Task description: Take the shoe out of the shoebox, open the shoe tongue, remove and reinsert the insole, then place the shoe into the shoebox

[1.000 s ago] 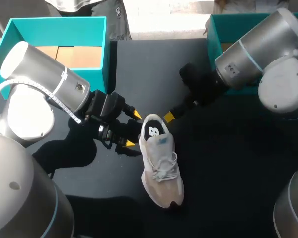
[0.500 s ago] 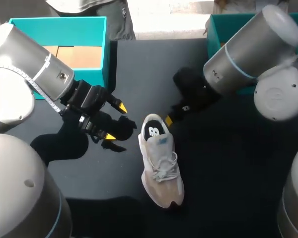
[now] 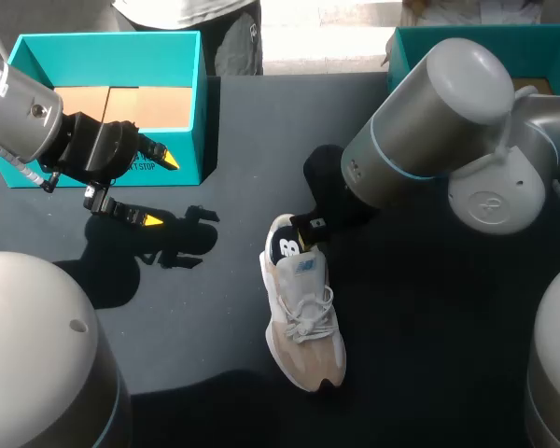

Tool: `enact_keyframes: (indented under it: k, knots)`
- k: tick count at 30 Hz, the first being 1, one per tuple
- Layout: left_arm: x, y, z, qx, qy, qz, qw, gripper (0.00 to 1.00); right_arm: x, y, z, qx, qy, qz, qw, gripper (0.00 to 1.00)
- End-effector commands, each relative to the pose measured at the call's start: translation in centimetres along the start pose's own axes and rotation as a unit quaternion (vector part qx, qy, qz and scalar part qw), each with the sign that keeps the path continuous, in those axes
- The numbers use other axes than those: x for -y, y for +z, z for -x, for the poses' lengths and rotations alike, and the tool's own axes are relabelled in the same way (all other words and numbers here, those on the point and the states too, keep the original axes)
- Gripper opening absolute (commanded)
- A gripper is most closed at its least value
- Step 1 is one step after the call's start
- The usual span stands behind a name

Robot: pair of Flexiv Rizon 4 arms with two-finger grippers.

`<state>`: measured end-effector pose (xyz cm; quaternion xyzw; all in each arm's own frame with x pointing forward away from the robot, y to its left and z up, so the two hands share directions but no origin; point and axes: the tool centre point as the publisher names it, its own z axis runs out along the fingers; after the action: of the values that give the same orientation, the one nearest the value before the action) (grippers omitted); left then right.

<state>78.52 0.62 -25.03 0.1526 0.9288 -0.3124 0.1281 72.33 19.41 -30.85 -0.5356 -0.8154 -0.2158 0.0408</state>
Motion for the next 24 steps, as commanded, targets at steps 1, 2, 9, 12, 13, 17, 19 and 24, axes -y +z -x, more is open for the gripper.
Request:
enact_keyframes:
  k: [1, 2, 9, 12, 13, 17, 19, 24]
  knots:
    - [-0.4, -3.9, 0.2, 0.016, -0.029, 0.007, 0.999, 1.00, -1.3, 3.4, -1.1, 0.136, 0.003, -0.003, 0.991, 0.00]
    - [-0.4, -3.9, 0.2, 0.016, -0.029, 0.007, 0.999, 1.00, -1.3, 3.4, -1.1, 0.136, 0.003, -0.003, 0.991, 0.00]
    - [-0.4, -3.9, 0.2, 0.016, -0.029, 0.007, 0.999, 1.00, -1.3, 3.4, -1.1, 0.136, 0.003, -0.003, 0.991, 0.00]
    - [-0.4, -3.9, 0.2, 0.016, -0.029, 0.007, 0.999, 1.00, -0.5, 3.9, -0.4, 0.146, 0.022, -0.014, 0.989, 0.00]
    - [-0.4, -3.9, 0.2, 0.016, -0.029, 0.007, 0.999, 1.00, -0.2, 4.0, -0.1, 0.149, 0.025, -0.019, 0.988, 0.00]
    - [-0.4, -3.9, 0.2, 0.016, -0.029, 0.007, 0.999, 1.00, 0.7, 4.2, 1.0, 0.163, 0.048, -0.024, 0.985, 0.00]
    - [-0.4, -3.9, 0.2, 0.016, -0.029, 0.007, 0.999, 1.00, 0.9, 4.1, 1.4, 0.163, 0.052, -0.036, 0.985, 0.00]
    - [-0.4, -3.9, 0.2, 0.016, -0.029, 0.007, 0.999, 1.00, 1.4, 4.7, 1.8, 0.167, 0.049, -0.073, 0.982, 0.00]
